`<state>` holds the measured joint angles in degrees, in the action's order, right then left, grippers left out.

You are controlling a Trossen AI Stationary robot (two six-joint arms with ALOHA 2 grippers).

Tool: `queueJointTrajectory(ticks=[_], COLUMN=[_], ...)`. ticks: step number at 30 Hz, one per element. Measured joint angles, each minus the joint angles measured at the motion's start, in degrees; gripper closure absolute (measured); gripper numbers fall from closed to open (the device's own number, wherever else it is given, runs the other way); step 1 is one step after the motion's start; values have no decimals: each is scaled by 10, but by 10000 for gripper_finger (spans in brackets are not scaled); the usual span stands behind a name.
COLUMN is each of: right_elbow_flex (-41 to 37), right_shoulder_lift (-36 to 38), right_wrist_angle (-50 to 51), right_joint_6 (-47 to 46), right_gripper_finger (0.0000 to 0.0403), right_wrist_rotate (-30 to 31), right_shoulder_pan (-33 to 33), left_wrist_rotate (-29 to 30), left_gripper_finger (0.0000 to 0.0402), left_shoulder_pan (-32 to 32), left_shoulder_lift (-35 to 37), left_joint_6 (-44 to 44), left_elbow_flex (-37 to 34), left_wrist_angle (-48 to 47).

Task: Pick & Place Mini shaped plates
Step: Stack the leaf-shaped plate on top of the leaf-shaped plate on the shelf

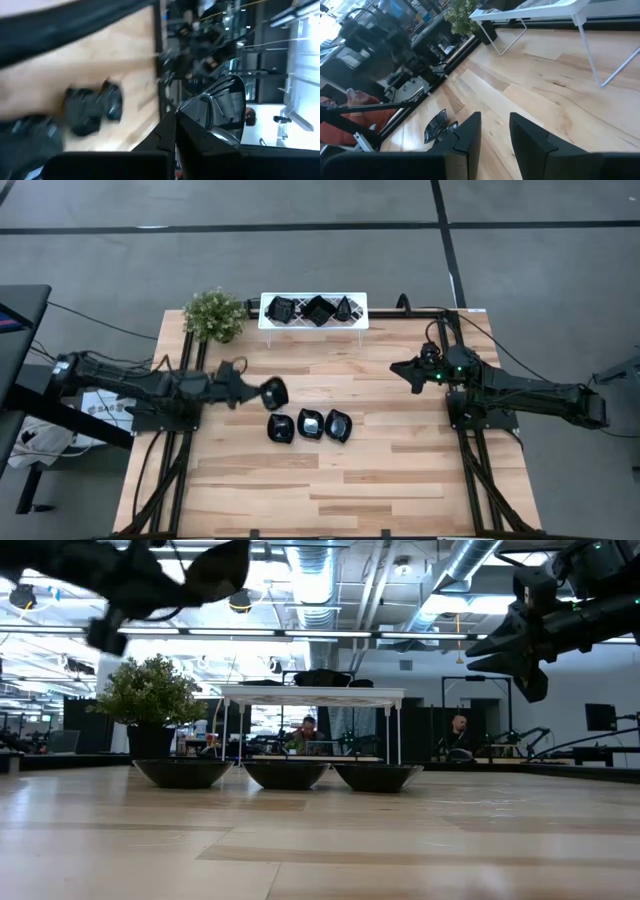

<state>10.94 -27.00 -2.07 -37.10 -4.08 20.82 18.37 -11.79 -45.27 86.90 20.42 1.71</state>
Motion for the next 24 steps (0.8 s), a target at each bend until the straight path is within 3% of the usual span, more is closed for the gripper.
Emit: queueJointTrajectory(ticks=[6, 14, 19, 24], right_elbow_flex=[0, 0, 0, 0], right_shoulder_lift=[0, 0, 0, 0], right_wrist_angle=[0, 0, 0, 0], right_joint_6=[0, 0, 0, 0], right_gripper_finger=[305, 305, 305, 305], right_wrist_rotate=[7, 7, 7, 7], right_shoulder_pan=[0, 0, 0, 0], left_wrist_rotate=[-113, -319, -436, -504], left_gripper_finger=[395, 395, 396, 396], left_shoulder_pan=[153, 360, 455, 522], left_shoulder_lift=[-38, -148, -242, -333], left_joint_6=[-147, -309, -382, -448], left_elbow_flex=[77, 192, 277, 373], left_wrist_angle=[1, -3, -4, -42])
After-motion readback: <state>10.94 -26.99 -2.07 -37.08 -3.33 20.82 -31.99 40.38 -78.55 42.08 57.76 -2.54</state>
